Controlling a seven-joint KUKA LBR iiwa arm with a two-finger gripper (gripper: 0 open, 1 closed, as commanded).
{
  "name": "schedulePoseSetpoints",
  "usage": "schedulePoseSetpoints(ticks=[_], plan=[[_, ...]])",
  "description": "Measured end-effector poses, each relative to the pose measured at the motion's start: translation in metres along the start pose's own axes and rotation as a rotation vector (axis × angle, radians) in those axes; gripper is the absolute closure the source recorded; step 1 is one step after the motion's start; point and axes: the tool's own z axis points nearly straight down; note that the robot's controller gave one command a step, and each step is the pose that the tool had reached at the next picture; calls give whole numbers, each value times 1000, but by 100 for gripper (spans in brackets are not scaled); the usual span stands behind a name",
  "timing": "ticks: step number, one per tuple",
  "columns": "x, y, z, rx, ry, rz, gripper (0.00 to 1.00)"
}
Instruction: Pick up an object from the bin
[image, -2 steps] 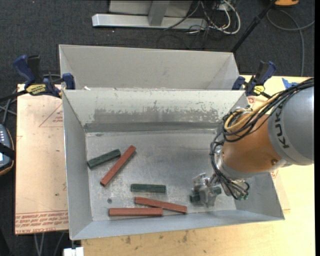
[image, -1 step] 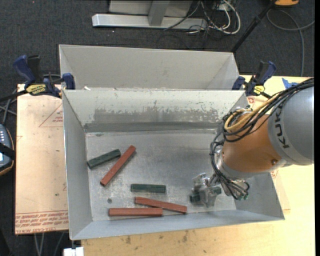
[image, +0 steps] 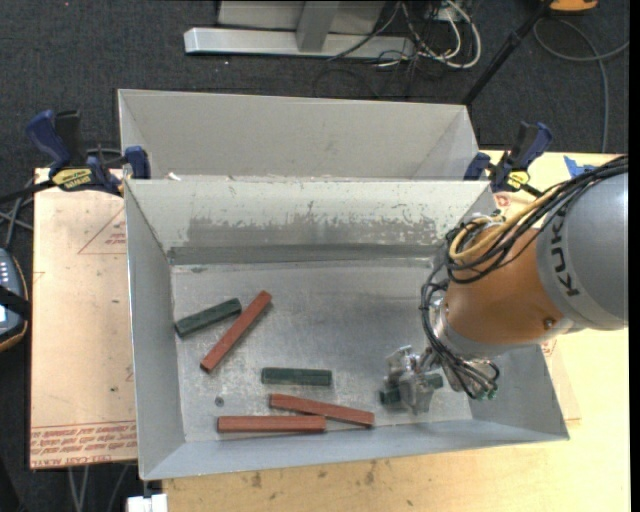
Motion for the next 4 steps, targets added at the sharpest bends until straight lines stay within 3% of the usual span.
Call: schedulePoseSetpoints(ticks=[2,4], plan=[[4,2,-27,-5,17,-1,100],[1,1,-64,-1,5,-1,100]])
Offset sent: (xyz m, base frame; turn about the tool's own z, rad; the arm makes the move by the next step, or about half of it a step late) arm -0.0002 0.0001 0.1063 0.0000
